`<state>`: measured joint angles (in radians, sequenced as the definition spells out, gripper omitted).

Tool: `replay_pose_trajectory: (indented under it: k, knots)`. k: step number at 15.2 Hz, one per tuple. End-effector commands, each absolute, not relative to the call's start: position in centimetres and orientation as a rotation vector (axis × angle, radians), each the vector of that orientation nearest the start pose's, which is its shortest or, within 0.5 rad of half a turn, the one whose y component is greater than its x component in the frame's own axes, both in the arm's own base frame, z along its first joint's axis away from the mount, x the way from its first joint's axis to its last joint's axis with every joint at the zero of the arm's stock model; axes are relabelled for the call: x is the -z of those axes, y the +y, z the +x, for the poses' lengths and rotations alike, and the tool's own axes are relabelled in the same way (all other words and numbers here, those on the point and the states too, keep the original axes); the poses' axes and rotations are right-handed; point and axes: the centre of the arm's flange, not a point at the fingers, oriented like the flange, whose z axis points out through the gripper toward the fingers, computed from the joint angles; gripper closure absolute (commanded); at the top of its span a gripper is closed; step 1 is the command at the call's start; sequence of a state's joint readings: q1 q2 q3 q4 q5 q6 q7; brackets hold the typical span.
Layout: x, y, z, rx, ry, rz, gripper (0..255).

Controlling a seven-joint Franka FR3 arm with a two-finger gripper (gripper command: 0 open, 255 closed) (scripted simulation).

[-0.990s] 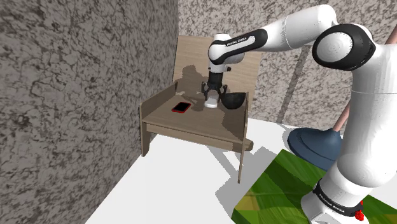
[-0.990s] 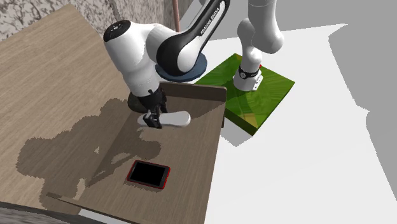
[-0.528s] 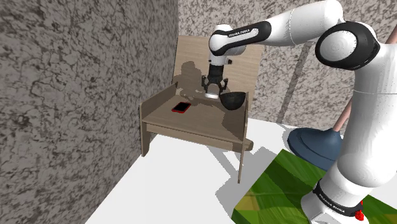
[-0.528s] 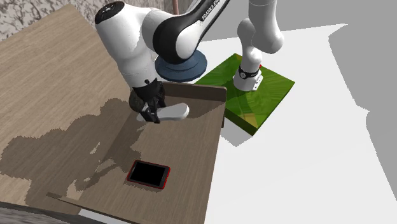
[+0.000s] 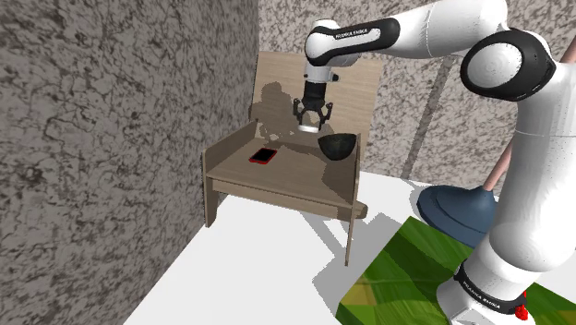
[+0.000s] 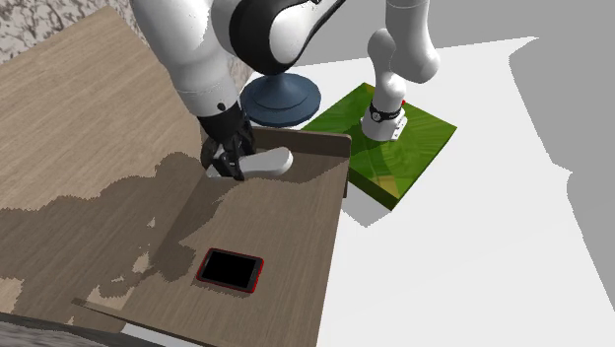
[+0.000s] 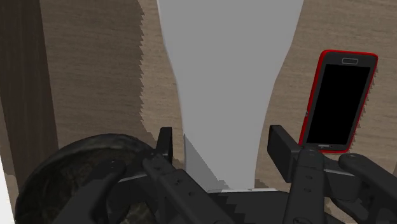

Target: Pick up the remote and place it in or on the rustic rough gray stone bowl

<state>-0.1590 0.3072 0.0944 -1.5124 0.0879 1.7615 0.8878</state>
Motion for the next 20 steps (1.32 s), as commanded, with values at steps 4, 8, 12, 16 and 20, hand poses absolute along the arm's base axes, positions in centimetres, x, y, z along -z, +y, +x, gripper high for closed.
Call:
replay_pose_trajectory:
  k: [4,8,12,16,20]
  knots:
    - [-51.2,-4.2,64.7,-0.149,1.432,-2.700,255]
    - [-53.3,-4.2,64.7,-0.149,1.432,-2.700,255]
    - [-54.4,-6.7,63.9,-0.149,1.432,-2.700,255]
    - [-54.7,-11.7,62.2,-0.149,1.432,-2.700,255]
    - [-55.0,-16.7,60.6,-0.149,1.432,-2.700,255]
